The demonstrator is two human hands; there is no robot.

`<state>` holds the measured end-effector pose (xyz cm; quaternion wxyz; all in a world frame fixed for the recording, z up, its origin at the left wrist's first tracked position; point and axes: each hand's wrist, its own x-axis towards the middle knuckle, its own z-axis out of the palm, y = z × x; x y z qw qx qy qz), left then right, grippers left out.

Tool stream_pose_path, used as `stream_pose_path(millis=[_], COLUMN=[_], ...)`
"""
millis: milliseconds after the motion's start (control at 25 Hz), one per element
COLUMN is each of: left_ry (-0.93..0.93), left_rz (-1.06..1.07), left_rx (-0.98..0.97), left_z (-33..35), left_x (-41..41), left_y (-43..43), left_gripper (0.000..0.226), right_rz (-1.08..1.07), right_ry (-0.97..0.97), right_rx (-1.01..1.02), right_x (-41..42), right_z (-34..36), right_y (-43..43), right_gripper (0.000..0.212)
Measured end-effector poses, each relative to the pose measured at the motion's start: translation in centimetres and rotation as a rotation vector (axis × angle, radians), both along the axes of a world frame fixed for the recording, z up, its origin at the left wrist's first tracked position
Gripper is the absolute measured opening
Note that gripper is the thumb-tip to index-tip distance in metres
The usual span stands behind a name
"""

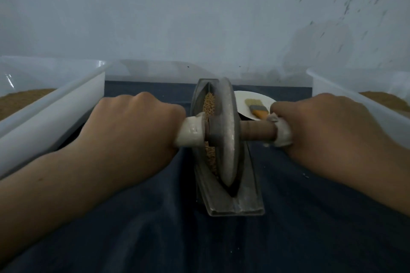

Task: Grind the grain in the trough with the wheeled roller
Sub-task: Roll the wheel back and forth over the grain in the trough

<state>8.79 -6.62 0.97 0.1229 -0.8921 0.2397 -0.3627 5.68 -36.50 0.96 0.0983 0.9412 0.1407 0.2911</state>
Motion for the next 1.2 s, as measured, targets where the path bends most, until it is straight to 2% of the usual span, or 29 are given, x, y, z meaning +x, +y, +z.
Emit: stream_pose_path(millis=[120,280,360,520,640,720,840,920,1040,1200], left_ry=[0.095,0.015,0.004,0.073,0.014,-0.021,0.045,0.020,0.022,0.082], left_rz=[0.146,0.213,0.214,0.162,0.015,-0.070,0.058,0.151,0.197,0.178], left_rx=[0.029,0.006,0.057,0.034,0.048,0.018,0.057,0.077,-0.011,-0.038], left_z=[-0.8,-0.5,0.8,0.2,-0.4,0.4,0.3,-0.8,-0.6,-0.2], left_x=[2.1,8.7,10.1,6.8,0.9,-0.7,0.5,3.6,8.7,8.6], left_y=[-1.2,-4.3,-5.0,-3.7,-1.1,0.1,-0.8,-2.2,-4.1,-3.9], left_gripper=[0.035,0.001,0.007,0.007,0.039,0.044,0.041,0.031,0.003,0.008], right_rz=[-0.082,-0.202,-0.190,-0.112,-0.048,-0.010,-0.093,-0.161,-0.232,-0.159], right_ry=[-0.033,0.041,0.062,0.054,-0.006,0.002,-0.006,-0.030,0.042,0.081], right_rx=[-0.017,0.178,0.234,0.112,-0.014,0.003,-0.013,0.002,0.141,0.105], right_x=[2.7,10.9,12.6,8.1,2.5,0.3,1.0,4.1,9.8,9.5], right_z=[-0.4,-1.5,-1.6,-1.5,-1.0,-0.7,-0.8,-1.3,-1.2,-0.2], right_y=[1.1,2.5,2.3,1.5,0.7,-0.1,0.1,1.4,2.8,2.4], right_gripper=[0.045,0.013,0.002,0.018,0.031,0.038,0.044,0.037,0.006,0.011])
